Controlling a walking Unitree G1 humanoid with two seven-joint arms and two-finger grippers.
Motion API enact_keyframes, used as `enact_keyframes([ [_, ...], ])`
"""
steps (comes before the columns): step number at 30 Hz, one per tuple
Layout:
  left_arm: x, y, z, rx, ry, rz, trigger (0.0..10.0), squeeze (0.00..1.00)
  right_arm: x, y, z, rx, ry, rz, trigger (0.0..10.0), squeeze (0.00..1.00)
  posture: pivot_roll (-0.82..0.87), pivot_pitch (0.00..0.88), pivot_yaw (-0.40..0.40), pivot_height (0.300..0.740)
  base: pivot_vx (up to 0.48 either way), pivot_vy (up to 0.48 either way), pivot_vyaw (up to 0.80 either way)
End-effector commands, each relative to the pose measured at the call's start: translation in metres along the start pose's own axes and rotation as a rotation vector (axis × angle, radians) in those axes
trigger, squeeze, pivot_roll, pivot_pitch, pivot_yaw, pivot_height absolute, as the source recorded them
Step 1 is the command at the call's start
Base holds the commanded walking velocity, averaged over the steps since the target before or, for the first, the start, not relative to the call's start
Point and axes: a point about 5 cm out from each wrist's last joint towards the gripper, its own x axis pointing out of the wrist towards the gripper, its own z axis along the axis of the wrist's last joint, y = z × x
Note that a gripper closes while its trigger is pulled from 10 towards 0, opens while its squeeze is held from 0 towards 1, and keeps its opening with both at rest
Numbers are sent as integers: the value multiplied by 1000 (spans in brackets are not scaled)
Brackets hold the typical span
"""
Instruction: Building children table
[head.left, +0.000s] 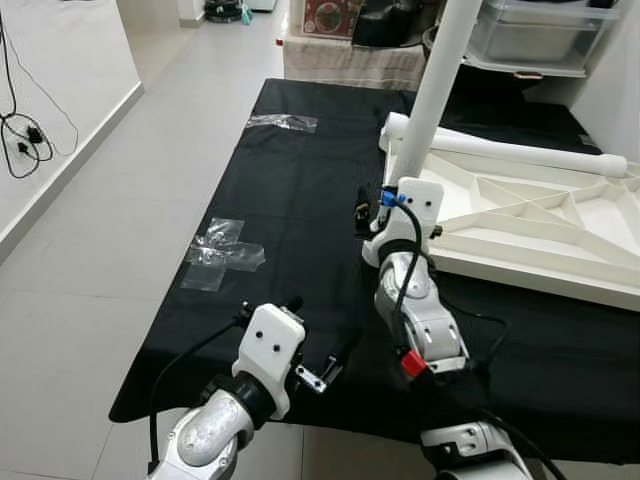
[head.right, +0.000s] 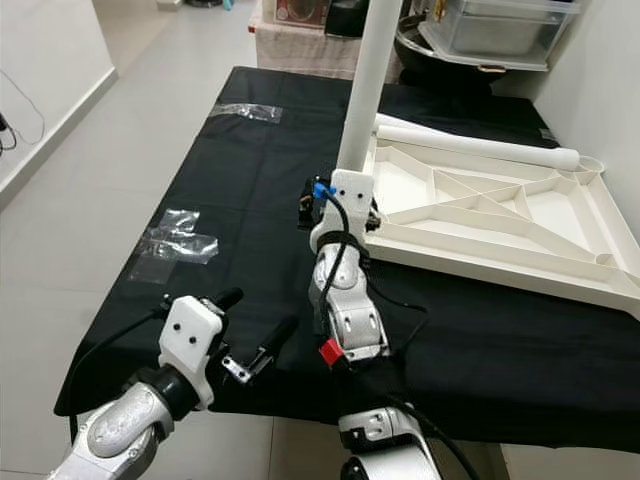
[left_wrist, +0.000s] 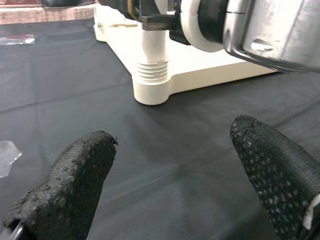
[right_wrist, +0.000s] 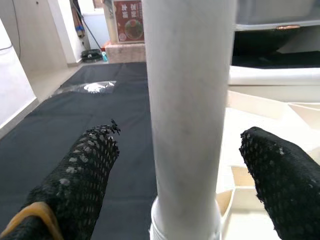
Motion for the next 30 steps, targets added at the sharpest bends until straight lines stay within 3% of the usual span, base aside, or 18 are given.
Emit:
enact_keyframes([
  [1, 0, -2, -5, -12, 19, -8, 10000, 0, -5, -2, -4, 0, 19, 23, 10000, 0, 94, 143, -56, 740, 0, 0, 0],
  [14, 1, 1, -5, -8, 14, -1, 10000, 0, -22, -9, -9, 9, 64, 153, 10000, 0, 87, 133, -52, 740, 0, 0, 0],
  [16, 1, 1, -5, -9, 13, -1, 10000, 0, -24, -14, -10, 0, 67, 151, 10000, 0, 86, 130, -53, 740, 0, 0, 0],
  [17, 1, 0, -5, -10, 11, 0, 10000, 0, -28, -30, -10, -10, 71, 139, 10000, 0, 84, 126, -53, 740, 0, 0, 0],
  [22, 1, 0, -5, -11, 10, 1, 10000, 0, -29, -52, -12, -45, 69, 144, 10000, 0, 84, 121, -54, 740, 0, 0, 0],
  [25, 1, 0, -5, -10, 10, 1, 10000, 0, -29, -58, -13, -50, 73, 150, 10000, 0, 83, 121, -54, 740, 0, 0, 0],
  [28, 1, 0, -5, -9, 8, 1, 10000, 0, -27, -65, -15, -32, 82, 227, 10000, 0, 82, 117, -56, 740, 0, 0, 0],
  [30, 2, -1, -6, -8, 8, -4, 10000, 0, -17, -73, -15, 25, 99, 350, 10000, 0, 85, 113, -57, 740, 0, 0, 0],
])
